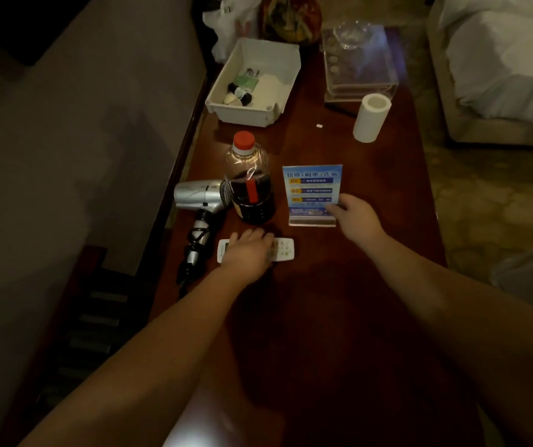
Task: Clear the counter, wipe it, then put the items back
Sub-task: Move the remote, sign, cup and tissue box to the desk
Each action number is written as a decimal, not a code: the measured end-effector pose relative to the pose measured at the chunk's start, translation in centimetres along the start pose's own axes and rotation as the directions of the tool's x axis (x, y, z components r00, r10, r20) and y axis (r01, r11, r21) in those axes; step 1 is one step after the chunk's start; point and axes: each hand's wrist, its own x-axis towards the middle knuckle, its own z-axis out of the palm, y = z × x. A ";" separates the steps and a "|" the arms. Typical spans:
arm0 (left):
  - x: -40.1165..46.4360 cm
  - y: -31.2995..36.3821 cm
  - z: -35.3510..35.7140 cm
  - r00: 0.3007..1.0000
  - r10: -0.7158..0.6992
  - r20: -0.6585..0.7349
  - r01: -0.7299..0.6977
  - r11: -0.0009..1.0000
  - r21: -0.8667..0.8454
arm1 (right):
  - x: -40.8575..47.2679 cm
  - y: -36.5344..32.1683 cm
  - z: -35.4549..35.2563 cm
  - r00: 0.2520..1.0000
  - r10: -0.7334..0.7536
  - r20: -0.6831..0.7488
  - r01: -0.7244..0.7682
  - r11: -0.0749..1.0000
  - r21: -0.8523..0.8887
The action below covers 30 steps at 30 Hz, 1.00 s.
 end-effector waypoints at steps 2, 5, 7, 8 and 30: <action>0.7 -0.2 0.0 1.000 0.008 -0.022 -0.008 1.000 -0.001 | 1.0 -0.1 0.3 1.000 -0.004 -0.004 0.004 1.000 0.005; 1.2 -0.3 0.1 0.999 0.008 -0.046 -0.008 1.000 -0.005 | 2.1 0.0 0.5 1.000 0.001 0.007 -0.001 1.000 -0.007; 1.3 -0.4 0.3 0.998 0.000 -0.068 -0.002 1.000 -0.023 | 2.7 0.1 0.7 1.000 -0.006 0.018 0.006 1.000 -0.017; 1.3 -0.4 0.4 0.997 -0.003 -0.081 0.000 0.999 -0.035 | 3.0 0.1 0.8 1.000 -0.008 0.022 0.008 1.000 -0.017; -3.9 0.0 -0.2 0.967 -0.117 -0.225 0.068 0.974 -0.215 | -0.2 -0.5 -1.6 0.996 0.080 0.027 -0.071 0.970 -0.233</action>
